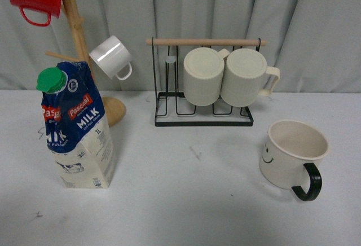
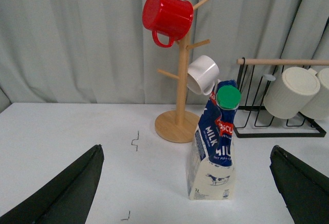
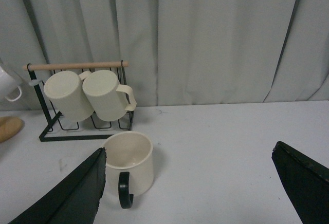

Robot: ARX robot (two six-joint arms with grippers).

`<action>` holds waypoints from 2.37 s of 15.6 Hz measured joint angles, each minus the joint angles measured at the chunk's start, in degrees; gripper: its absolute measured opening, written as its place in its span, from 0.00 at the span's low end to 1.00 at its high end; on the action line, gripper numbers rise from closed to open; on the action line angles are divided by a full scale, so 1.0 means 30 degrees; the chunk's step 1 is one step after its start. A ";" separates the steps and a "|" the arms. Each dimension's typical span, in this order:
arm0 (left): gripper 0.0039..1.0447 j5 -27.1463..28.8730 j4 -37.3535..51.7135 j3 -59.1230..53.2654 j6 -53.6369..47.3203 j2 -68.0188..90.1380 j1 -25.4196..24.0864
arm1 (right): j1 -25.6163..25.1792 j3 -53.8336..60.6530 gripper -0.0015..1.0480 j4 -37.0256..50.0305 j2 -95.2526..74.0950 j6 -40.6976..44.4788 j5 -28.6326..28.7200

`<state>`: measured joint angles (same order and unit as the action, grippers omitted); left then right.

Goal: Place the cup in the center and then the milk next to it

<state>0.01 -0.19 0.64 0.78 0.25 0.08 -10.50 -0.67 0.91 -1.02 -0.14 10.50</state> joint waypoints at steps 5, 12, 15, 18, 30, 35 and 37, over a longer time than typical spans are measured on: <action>0.94 0.0000 0.0000 0.0000 0.0000 0.0000 0.0000 | 0.0000 0.0000 0.94 0.0000 0.0000 0.0000 0.0000; 0.94 0.0000 0.0000 0.0000 0.0000 0.0000 0.0000 | 0.0000 0.0000 0.94 0.0000 0.0000 0.0000 0.0000; 0.94 0.0000 0.0000 0.0000 0.0000 0.0000 -0.0007 | 0.0000 0.0000 0.94 0.0000 0.0000 0.0000 0.0000; 0.94 0.0000 0.0000 0.0000 0.0000 0.0000 0.0000 | 0.0000 0.0000 0.94 0.0000 0.0000 0.0000 0.0000; 0.94 0.0000 -0.0007 0.0000 0.0000 0.0000 -0.0007 | 0.0933 -0.7176 0.94 0.9952 -1.6801 -0.1464 -0.1013; 0.94 0.0000 0.0000 0.0000 0.0000 0.0000 0.0000 | 0.4408 -1.7930 0.94 0.1851 -3.0469 -0.4823 -0.4685; 0.94 0.0000 0.0000 0.0000 0.0000 0.0000 -0.0007 | 0.4524 -1.8119 0.94 0.0984 -3.1707 -0.5115 -0.5013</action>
<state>0.01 -0.19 0.64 0.78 0.25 0.05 3.07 -55.02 3.86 -96.14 -15.49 -4.54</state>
